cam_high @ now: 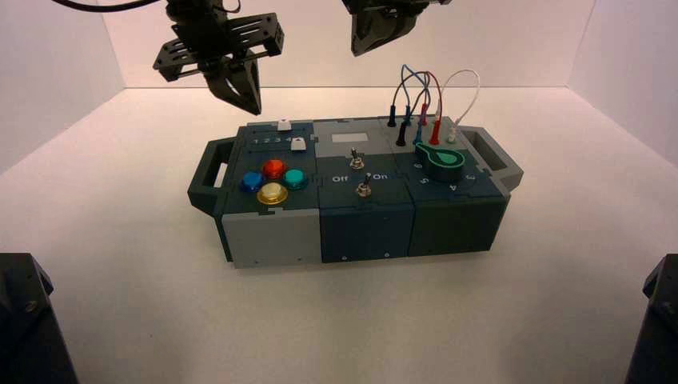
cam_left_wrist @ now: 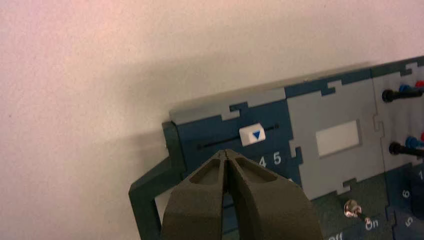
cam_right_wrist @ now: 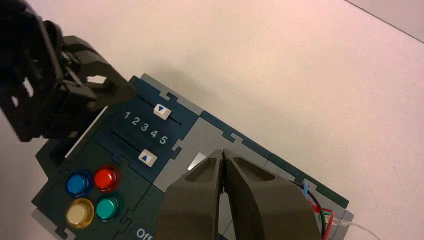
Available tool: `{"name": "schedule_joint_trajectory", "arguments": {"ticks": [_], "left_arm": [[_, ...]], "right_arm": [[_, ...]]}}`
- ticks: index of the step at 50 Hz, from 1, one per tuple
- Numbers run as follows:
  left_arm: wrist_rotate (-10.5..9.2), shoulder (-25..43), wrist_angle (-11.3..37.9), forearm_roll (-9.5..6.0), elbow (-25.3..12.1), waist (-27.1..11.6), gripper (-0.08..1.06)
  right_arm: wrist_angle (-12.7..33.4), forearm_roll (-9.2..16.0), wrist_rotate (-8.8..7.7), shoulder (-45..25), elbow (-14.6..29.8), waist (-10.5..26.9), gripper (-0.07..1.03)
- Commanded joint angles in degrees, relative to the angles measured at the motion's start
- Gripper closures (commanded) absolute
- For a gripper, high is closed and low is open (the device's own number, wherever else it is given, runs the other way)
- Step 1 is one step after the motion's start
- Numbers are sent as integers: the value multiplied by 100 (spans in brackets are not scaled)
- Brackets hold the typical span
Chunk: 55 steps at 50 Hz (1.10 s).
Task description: Move the top slider to position 4.
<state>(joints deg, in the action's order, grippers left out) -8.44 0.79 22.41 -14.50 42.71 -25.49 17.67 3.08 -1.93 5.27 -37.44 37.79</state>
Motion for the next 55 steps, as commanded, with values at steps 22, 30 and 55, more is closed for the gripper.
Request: {"name": "schedule_joint_trajectory", "arguments": {"ticks": [22,30,55], "left_arm": [[-26,343,-88,-18,-457,-35,101],[-18,483,-123,-26,-545,-44,101],[-26,677,-114,-44,-721,-272,101]], "right_arm": [[-62,18,9,132,105,44,98],[-70,18,9,123,105,44,99],[-70,18,9,132,105,35,99]]}}
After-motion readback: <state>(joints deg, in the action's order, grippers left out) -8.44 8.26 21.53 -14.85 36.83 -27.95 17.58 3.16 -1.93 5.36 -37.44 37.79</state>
